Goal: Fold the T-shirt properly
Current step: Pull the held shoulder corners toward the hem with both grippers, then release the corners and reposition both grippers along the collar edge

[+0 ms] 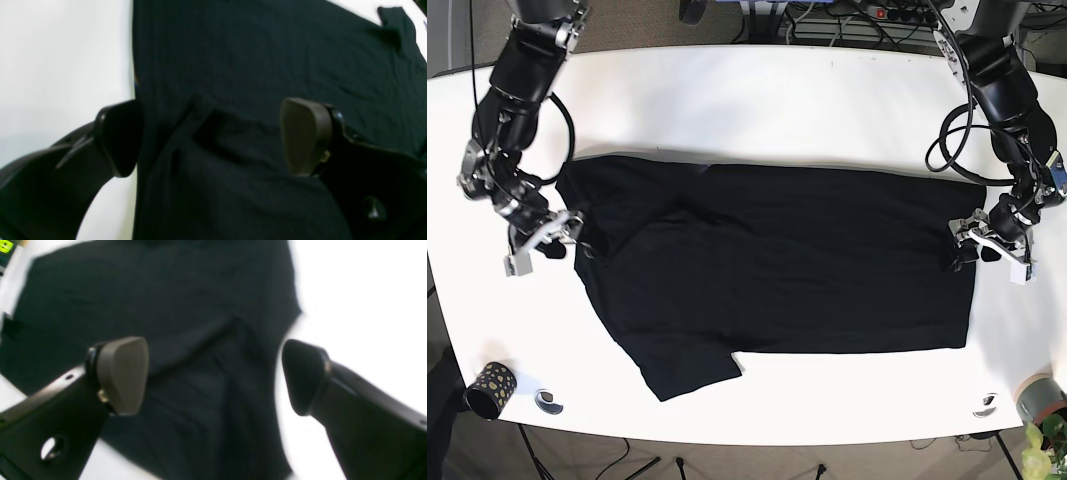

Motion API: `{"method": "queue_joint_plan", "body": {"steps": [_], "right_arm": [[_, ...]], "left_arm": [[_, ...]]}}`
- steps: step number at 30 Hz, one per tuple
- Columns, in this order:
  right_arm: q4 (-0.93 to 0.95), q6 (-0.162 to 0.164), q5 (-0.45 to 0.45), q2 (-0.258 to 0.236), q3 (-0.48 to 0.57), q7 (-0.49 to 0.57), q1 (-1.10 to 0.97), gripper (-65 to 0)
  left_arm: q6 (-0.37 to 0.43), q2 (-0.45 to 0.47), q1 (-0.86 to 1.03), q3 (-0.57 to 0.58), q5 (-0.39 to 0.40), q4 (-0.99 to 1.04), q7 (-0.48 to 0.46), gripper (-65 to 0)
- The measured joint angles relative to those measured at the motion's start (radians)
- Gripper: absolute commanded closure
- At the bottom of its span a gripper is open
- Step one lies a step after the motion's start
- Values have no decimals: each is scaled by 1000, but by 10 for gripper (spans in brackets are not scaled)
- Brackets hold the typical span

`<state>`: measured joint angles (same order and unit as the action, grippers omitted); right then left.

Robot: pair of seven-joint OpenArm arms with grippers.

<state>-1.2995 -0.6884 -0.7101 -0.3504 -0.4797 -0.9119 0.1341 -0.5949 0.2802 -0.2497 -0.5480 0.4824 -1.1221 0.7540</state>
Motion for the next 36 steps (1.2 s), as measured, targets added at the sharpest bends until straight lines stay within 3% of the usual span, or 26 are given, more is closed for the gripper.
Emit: {"method": "queue_joint_plan", "body": {"steps": [5,10,15,20,25,29,33,36], "right_arm": [[-40,0,2,-47,0,0,-73,-518],[-46,-4,4,-54,-35,0,-137,-515],[-48,0,150,-56,-74,-6,-156,-515],[-104,-4,248,5,-69,0,-164,-515],[-198,-4,343,54,-69,-2,-190,-514],[-233,-5,406,86,-69,10,-194,-510],[-284,-4,481,111,-65,62,-222,-510],[-290,-4,534,133,-64,117,-238,-510]], "left_arm": [[-2,48,47,8,-4,-15,-72,-604],[-3,63,109,55,-11,-15,-117,-604],[-4,67,182,119,-8,-15,-242,-604],[-5,67,251,200,-1,-19,-358,-604],[-2,75,327,202,-11,-101,-370,-601],[0,76,358,202,-17,-138,-370,-533],[1,87,366,202,-108,-164,-373,-521],[0,90,364,201,-124,-175,-374,-522]]}}
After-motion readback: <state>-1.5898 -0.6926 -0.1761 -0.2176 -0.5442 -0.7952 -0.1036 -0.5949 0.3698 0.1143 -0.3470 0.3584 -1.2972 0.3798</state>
